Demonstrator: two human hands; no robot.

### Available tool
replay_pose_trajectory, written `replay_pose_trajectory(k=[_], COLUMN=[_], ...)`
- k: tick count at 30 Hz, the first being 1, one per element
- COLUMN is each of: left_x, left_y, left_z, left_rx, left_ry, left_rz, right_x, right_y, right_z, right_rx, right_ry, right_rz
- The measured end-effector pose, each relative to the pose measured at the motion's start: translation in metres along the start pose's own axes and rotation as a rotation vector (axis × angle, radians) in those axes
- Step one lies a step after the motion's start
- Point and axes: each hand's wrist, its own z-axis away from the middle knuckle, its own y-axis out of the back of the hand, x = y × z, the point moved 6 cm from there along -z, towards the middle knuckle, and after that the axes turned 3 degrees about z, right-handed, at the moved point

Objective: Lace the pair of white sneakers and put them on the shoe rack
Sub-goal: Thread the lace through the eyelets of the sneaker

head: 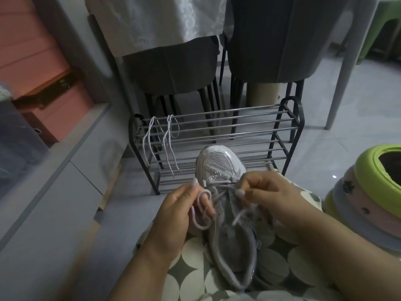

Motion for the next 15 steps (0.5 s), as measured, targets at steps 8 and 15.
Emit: replay_pose_trajectory(k=[8,15], left_x=[0.03,0.033], left_y=[-0.003,-0.014], left_z=[-0.01,-0.025], left_rx=[0.036,0.022], left_ry=[-0.283,-0.261], left_rz=[-0.787,-1.085], right_x=[-0.002,0.001], right_y=[0.022,0.023], right_z=[0.001,0.004], right_rx=[0.286,0.304], right_ry=[0.064,0.045], right_rz=[0.099,0.135])
